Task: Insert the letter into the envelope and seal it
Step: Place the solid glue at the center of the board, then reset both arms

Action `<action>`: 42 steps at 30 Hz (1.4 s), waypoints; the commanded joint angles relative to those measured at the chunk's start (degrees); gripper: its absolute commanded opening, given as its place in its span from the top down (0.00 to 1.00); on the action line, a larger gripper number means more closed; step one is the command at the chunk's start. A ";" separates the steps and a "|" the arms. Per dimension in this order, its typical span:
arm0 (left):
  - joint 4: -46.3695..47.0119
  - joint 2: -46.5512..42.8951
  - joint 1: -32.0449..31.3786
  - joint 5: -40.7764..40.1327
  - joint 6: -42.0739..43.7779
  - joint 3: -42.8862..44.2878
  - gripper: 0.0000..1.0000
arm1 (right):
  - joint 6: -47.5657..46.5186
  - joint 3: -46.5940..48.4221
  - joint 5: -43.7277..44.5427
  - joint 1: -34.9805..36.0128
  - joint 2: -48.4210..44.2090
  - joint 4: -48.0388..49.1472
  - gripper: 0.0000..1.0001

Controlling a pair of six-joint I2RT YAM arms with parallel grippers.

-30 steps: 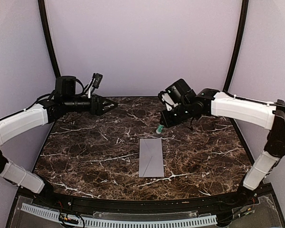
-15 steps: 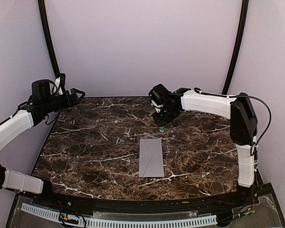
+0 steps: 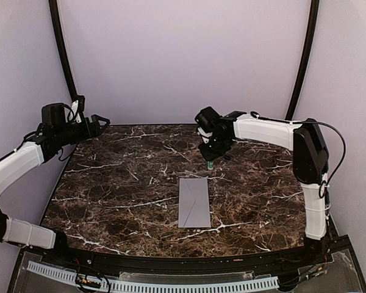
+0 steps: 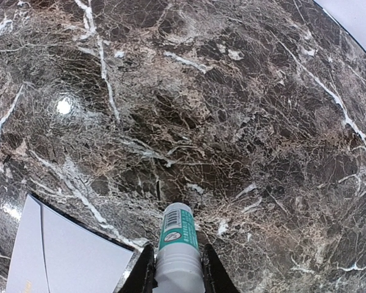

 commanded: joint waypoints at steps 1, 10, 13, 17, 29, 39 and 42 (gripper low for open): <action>1.58 0.08 0.17 1.76 -0.52 -0.94 0.16 | 0.42 -0.58 -1.34 -0.56 0.39 0.28 0.86; 1.78 -0.07 0.30 2.11 -0.55 -1.03 0.16 | 0.55 -1.72 -1.47 -0.65 0.00 0.74 0.65; 1.78 -0.13 0.28 2.22 -0.58 -0.97 0.16 | 0.64 -1.95 -1.69 -0.68 -0.44 0.97 0.57; 1.73 -0.09 0.24 2.65 -0.53 -0.82 0.16 | 0.77 -1.84 -2.28 -0.71 -1.21 1.19 0.35; 2.24 0.04 0.33 -1.40 -2.38 1.15 0.15 | 2.45 -2.03 -3.35 -2.72 -8.43 8.05 0.01; 20.61 15.61 9.17 2.88 -2.18 3.88 0.10 | 8.48 -21.02 -12.50 -20.06 -23.66 32.11 0.01; 31.12 15.91 17.69 5.16 -5.61 -3.32 0.11 | 8.96 -29.67 -14.42 -27.86 -28.73 39.03 0.01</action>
